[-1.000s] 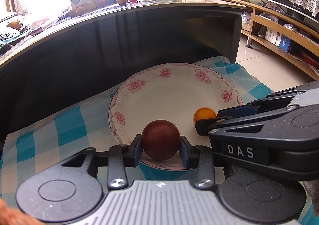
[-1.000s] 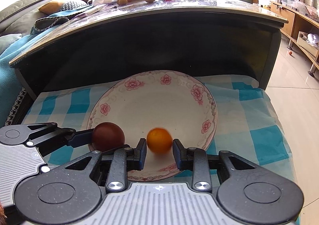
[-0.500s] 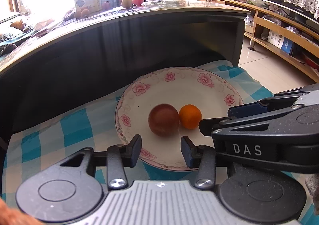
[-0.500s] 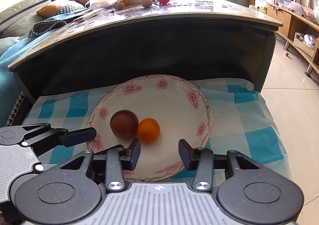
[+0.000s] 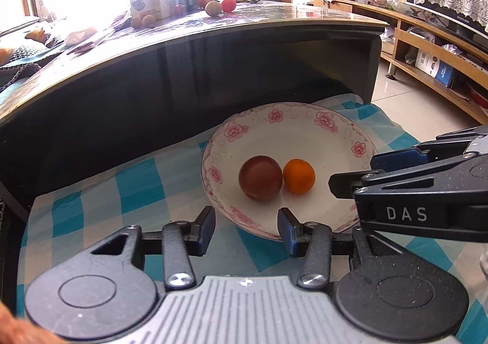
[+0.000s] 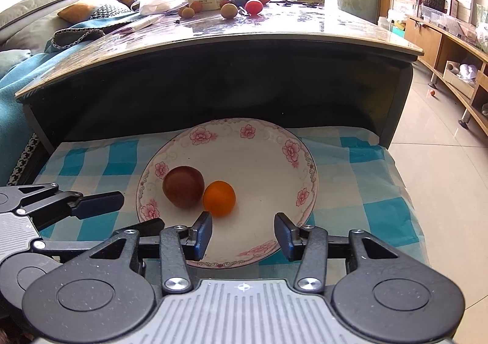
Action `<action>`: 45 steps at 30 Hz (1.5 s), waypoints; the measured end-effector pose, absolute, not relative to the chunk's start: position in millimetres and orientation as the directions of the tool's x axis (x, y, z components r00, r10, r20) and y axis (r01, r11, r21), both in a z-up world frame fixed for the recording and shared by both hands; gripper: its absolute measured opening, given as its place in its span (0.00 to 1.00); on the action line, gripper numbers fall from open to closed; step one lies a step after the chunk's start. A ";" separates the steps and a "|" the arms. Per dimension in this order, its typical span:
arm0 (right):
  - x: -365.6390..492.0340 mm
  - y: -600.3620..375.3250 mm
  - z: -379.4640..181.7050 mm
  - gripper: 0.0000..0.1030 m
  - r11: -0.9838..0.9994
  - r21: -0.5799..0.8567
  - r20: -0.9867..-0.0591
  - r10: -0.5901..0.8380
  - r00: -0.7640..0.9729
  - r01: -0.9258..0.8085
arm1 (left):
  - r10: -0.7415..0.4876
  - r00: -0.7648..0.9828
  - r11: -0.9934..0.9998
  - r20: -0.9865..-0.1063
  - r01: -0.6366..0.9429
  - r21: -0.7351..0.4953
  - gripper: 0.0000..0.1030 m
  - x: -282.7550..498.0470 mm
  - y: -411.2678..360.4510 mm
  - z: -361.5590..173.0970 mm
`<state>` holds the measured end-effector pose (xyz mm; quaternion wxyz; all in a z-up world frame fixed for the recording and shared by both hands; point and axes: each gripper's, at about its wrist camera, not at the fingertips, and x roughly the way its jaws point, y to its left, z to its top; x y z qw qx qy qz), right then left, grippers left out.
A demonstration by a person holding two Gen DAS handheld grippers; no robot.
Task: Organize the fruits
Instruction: 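Withdraw both open grippers from the bowl back toward the remaining fruits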
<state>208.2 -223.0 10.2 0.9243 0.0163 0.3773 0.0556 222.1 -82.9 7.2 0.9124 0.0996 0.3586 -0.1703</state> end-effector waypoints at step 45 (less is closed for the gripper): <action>124.2 -181.7 41.6 0.46 0.986 -0.016 -0.711 0.105 0.695 -0.165 | -0.260 0.683 0.916 -0.683 0.398 0.048 0.53 141.0 -36.9 40.0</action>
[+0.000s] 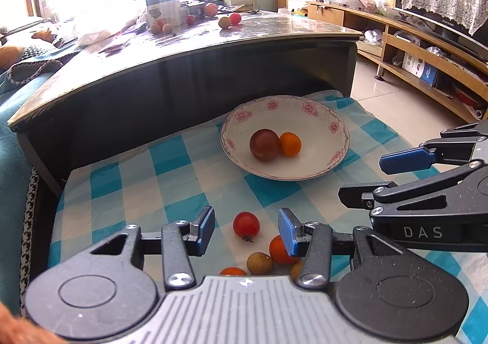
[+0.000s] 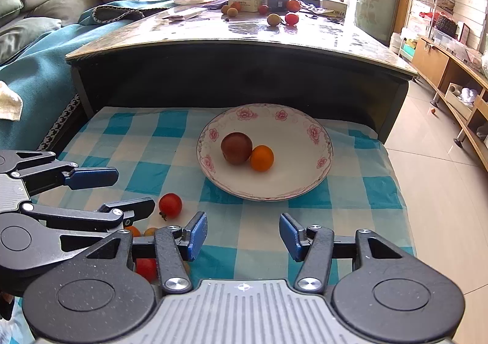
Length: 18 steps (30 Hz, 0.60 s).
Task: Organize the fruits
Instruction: 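Withdraw both open grippers from the bowl back toward the remaining fruits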
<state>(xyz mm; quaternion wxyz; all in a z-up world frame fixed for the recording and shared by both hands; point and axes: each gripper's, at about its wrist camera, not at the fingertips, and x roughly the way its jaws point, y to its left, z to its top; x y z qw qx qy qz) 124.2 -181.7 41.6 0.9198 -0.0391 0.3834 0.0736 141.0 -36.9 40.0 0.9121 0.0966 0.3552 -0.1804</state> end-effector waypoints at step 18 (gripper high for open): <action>103.8 -173.5 45.9 0.50 0.984 0.023 -0.734 0.138 0.665 -0.179 | -0.270 0.654 0.910 -0.707 0.413 0.034 0.53 115.6 -21.6 46.2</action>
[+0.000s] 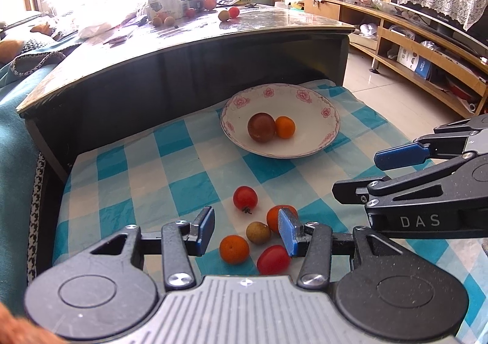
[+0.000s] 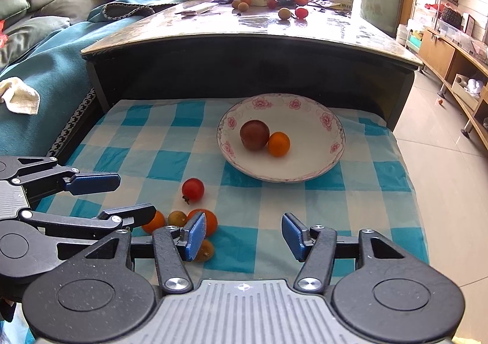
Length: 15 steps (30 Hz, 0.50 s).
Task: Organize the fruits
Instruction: 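Withdraw both open grippers from the bowl back toward the remaining fruits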
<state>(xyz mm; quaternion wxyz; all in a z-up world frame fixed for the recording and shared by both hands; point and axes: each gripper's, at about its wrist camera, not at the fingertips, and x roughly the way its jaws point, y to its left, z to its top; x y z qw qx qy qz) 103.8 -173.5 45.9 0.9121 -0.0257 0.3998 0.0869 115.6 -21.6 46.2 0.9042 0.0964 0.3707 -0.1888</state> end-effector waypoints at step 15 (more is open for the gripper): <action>100.1 -172.7 25.4 0.51 0.983 0.025 -0.787 0.133 0.602 -0.184 | -0.291 0.604 0.905 -0.742 0.426 -0.008 0.54 113.1 -19.0 25.1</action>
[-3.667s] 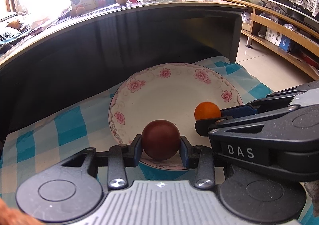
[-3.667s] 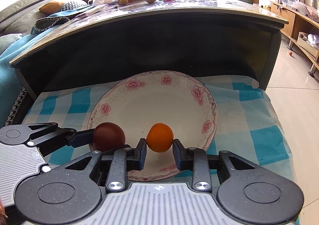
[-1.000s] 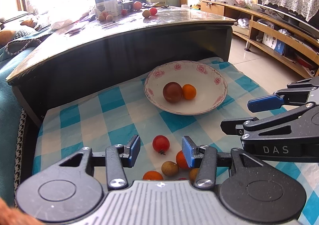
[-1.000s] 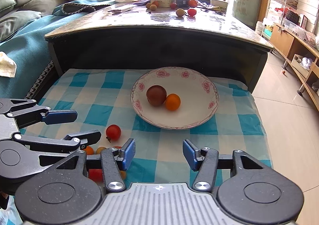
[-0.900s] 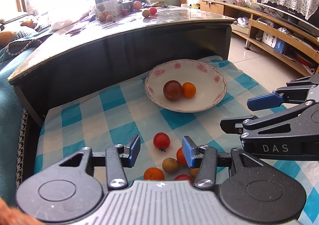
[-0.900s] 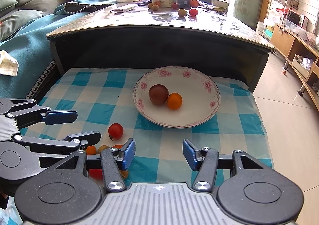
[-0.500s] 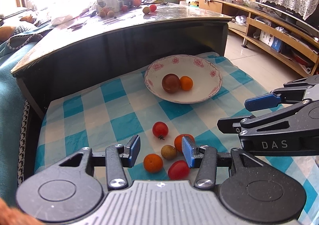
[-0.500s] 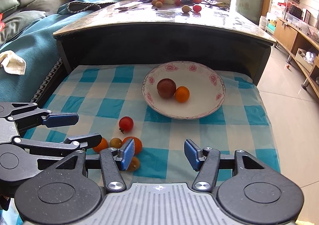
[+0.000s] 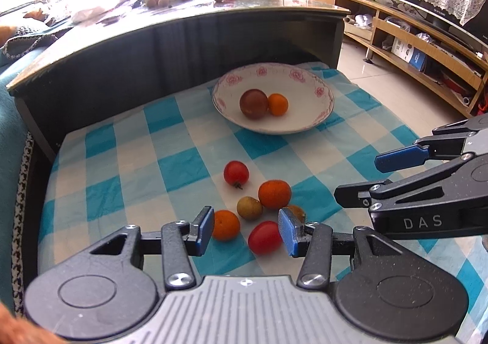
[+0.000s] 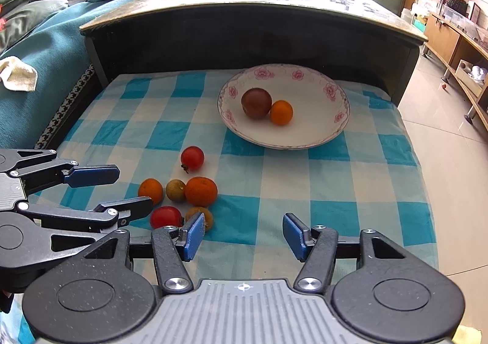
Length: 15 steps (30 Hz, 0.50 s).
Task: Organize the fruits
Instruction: 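Move right gripper toward a small brown fruit while left gripper approaches a red tomato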
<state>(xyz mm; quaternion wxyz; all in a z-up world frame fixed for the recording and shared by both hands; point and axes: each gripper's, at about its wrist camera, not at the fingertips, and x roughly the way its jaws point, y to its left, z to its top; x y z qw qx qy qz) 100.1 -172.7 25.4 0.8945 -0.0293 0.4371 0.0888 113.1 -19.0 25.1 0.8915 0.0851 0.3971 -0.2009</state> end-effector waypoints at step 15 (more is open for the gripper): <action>107.0 -176.6 7.5 0.51 0.981 0.040 -0.827 0.141 0.545 -0.192 | -0.267 0.564 0.913 -0.781 0.409 -0.016 0.54 125.1 -8.3 0.1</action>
